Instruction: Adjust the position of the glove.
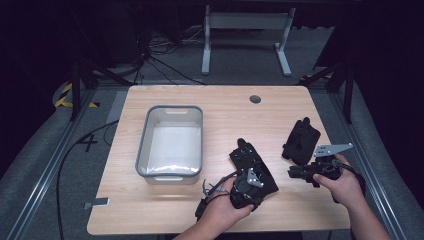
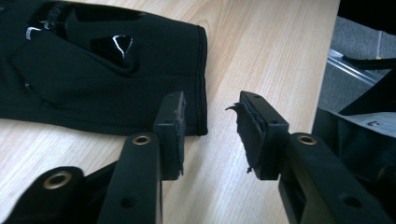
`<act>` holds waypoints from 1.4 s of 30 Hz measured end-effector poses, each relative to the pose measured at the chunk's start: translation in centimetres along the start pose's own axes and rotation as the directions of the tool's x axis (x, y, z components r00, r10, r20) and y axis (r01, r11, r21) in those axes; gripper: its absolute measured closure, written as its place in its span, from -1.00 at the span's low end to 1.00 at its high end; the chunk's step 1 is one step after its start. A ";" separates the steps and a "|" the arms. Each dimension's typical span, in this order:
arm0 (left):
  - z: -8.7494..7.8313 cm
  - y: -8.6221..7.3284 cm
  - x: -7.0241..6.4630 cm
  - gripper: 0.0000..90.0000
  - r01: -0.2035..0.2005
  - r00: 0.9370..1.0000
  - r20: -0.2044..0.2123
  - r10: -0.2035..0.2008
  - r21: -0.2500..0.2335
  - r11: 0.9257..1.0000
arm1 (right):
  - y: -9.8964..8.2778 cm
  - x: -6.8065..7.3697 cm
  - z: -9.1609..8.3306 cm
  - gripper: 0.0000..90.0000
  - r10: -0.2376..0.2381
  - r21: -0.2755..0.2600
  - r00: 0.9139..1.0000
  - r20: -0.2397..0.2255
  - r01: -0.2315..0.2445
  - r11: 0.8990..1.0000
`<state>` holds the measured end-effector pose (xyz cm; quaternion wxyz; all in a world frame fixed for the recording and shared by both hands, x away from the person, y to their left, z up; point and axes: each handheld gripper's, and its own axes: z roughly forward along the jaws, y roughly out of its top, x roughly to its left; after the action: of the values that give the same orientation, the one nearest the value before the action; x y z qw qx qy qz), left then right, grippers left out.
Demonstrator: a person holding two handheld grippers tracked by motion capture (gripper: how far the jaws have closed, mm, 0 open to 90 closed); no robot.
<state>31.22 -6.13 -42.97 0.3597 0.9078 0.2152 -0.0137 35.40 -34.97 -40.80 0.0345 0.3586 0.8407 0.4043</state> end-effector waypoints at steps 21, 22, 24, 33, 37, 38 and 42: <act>2.4 -0.7 0.9 0.64 0.013 1.000 -0.029 -0.012 0.039 0.999 | 0.9 0.9 1.9 0.64 0.002 -0.002 0.996 -0.086 -0.002 1.000; 2.5 -0.7 0.9 0.66 0.016 0.999 -0.032 -0.015 0.036 0.999 | 1.0 0.9 1.9 0.64 0.002 -0.001 0.996 -0.087 -0.002 1.000; 2.5 -0.7 0.9 0.71 0.016 0.999 -0.039 -0.014 0.039 0.999 | 1.0 0.9 1.9 0.64 0.001 -0.003 0.996 -0.088 -0.001 1.000; 1.9 -0.6 0.6 0.98 0.001 0.998 -0.063 0.001 0.043 0.999 | 0.8 0.8 2.0 0.65 0.002 -0.002 0.996 -0.086 -0.002 1.000; 0.9 -0.1 0.2 0.99 -0.037 0.997 -0.062 0.039 0.022 0.999 | 0.8 0.7 1.8 0.65 0.003 -0.012 0.996 -0.085 -0.004 1.000; 0.2 0.2 -0.1 0.99 -0.058 0.997 -0.057 0.058 0.007 0.998 | 0.8 0.7 1.8 0.65 0.003 -0.016 0.997 -0.082 -0.004 1.000; -1.5 0.2 -0.9 0.99 -0.100 0.994 -0.051 0.100 0.013 0.995 | 0.7 0.7 1.6 0.64 0.007 -0.017 0.997 -0.083 -0.008 1.000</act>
<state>30.31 -5.61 -41.52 0.3496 0.9194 0.1786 0.0268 35.83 -33.15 -41.20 0.0010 0.3443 0.8366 0.4262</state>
